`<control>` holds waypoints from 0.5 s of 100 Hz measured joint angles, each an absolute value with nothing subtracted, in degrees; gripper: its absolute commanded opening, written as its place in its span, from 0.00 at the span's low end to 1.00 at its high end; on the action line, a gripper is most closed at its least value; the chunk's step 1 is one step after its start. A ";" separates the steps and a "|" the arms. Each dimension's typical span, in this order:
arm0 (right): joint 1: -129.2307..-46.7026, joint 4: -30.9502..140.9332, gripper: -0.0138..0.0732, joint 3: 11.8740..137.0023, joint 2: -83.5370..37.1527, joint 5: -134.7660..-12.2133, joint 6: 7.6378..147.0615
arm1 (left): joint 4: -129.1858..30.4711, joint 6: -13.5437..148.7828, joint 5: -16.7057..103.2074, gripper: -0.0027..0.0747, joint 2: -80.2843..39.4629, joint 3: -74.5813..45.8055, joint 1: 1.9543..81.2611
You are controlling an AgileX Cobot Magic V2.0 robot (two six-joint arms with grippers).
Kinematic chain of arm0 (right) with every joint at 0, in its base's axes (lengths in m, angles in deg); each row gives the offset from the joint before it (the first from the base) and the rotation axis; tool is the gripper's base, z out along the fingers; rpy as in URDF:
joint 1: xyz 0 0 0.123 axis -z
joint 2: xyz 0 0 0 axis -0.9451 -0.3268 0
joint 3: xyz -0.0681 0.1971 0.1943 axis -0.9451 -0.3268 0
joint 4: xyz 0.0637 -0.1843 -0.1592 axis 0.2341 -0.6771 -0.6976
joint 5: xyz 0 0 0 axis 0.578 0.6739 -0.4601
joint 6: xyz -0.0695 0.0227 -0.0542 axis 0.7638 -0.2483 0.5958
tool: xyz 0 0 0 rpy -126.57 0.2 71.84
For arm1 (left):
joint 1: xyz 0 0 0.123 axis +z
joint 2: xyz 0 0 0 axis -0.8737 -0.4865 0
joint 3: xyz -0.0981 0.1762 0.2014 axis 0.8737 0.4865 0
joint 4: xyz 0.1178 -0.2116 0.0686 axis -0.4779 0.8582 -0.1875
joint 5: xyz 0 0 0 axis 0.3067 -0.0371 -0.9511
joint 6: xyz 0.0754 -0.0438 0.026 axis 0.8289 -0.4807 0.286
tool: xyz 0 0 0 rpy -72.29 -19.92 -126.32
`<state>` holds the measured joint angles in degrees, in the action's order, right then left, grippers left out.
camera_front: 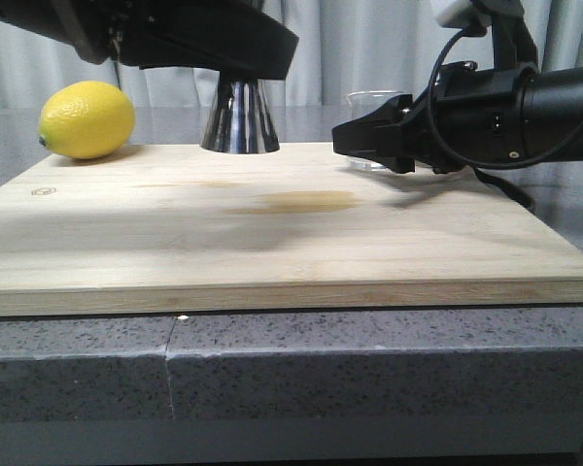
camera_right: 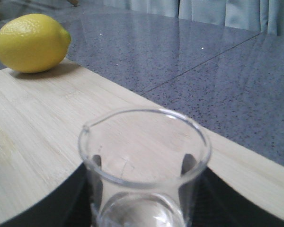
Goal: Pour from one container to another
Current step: 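Lower the empty beaker back onto the board with the right gripper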
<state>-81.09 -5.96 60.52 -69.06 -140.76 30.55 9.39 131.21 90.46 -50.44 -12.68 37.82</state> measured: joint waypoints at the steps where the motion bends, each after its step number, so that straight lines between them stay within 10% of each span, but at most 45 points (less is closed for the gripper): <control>1: -81.09 -5.96 0.51 60.52 -69.06 -140.76 30.55 | 9.39 131.21 90.46 0.01 -50.44 -12.68 37.82; 50: -81.09 -5.20 0.79 60.52 -69.38 -141.41 30.67 | 9.39 131.21 90.46 0.01 -50.44 -12.68 37.82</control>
<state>-81.09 -5.20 60.52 -69.38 -141.41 30.67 9.39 131.21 90.46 -50.44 -12.68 37.82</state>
